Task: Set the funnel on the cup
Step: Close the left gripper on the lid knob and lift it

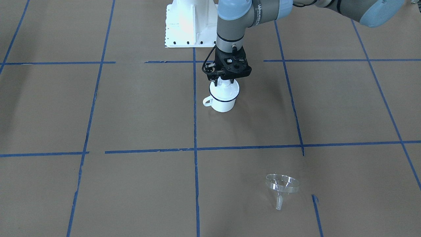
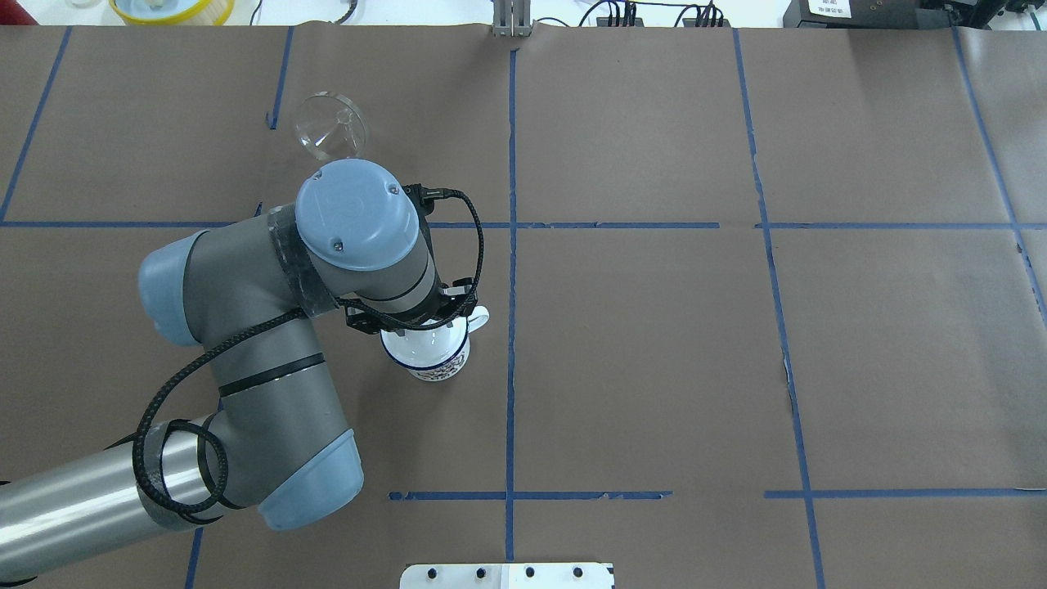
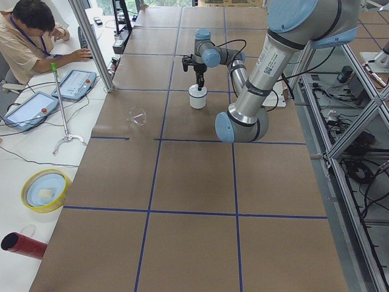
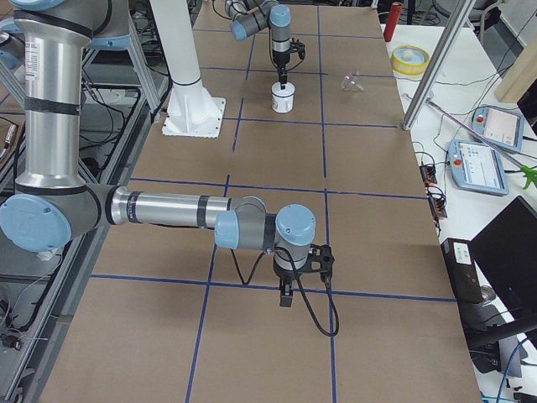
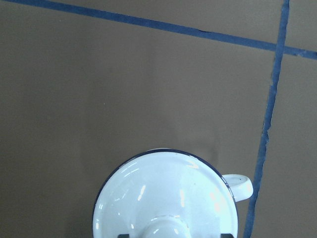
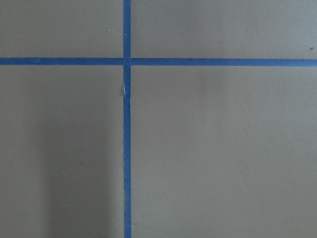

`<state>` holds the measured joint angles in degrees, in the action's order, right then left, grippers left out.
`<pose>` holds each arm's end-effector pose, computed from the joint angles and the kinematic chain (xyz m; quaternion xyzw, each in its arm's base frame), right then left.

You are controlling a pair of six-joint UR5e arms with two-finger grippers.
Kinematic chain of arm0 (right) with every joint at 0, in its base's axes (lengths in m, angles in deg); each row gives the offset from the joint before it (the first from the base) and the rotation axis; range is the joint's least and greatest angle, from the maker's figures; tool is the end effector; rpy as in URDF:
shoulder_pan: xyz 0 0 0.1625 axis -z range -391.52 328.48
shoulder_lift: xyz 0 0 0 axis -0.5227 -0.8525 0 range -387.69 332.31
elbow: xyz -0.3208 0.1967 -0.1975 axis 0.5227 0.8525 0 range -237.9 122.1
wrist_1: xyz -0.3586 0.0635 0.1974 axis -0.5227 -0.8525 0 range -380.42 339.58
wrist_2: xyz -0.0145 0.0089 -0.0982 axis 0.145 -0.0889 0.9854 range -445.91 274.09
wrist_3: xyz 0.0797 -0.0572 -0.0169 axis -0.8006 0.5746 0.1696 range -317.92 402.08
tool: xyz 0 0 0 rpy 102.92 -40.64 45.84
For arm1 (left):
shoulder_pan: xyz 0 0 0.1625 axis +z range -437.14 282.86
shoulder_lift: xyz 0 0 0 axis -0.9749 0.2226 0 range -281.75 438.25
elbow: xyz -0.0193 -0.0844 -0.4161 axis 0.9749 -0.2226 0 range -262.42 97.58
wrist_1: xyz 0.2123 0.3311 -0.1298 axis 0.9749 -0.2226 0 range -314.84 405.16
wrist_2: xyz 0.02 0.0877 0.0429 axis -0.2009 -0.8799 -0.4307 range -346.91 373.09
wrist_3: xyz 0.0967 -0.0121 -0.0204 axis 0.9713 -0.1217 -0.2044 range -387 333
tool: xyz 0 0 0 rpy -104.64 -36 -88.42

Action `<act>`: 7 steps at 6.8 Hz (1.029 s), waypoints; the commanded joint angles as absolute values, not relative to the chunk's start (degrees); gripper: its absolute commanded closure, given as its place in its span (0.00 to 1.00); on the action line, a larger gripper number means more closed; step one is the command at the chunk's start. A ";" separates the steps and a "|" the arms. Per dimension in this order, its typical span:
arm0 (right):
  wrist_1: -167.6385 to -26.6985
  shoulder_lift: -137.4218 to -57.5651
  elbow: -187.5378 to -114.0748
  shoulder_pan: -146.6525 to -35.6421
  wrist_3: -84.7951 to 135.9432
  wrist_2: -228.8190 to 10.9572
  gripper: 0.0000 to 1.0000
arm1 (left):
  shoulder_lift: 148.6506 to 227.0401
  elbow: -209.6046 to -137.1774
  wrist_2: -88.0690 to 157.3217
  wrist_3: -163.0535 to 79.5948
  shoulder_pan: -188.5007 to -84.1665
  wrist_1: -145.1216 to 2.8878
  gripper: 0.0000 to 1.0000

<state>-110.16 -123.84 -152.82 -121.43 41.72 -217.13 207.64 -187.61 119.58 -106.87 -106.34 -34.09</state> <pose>0.0670 -0.4451 0.6701 -0.0093 -0.3520 0.0052 0.9360 0.5031 -0.4015 0.1712 -0.0010 0.3926 -0.0993 0.9143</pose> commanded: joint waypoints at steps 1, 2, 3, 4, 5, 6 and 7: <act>-110.16 -123.84 -152.82 -121.43 41.72 -217.13 0.00 | 207.36 -188.15 119.35 -106.80 -106.32 -34.03 0.35; -110.16 -123.84 -152.82 -121.43 41.72 -217.13 0.00 | 207.28 -188.33 119.35 -106.80 -106.32 -33.94 0.35; -110.16 -123.84 -152.82 -121.43 41.72 -217.13 0.00 | 207.27 -188.42 119.35 -106.63 -106.32 -33.94 0.35; -110.16 -123.84 -152.82 -121.43 41.72 -217.13 0.00 | 207.19 -188.42 119.27 -106.54 -106.32 -33.94 0.36; -110.16 -123.84 -152.82 -121.43 41.72 -217.13 0.00 | 207.19 -188.42 119.27 -106.54 -106.32 -33.94 0.42; -110.16 -123.84 -152.82 -121.43 41.72 -217.13 0.00 | 207.19 -188.42 119.18 -106.54 -106.40 -33.94 0.67; -110.16 -123.84 -152.82 -121.43 41.72 -217.13 0.00 | 206.93 -189.11 119.18 -106.54 -106.49 -33.85 1.00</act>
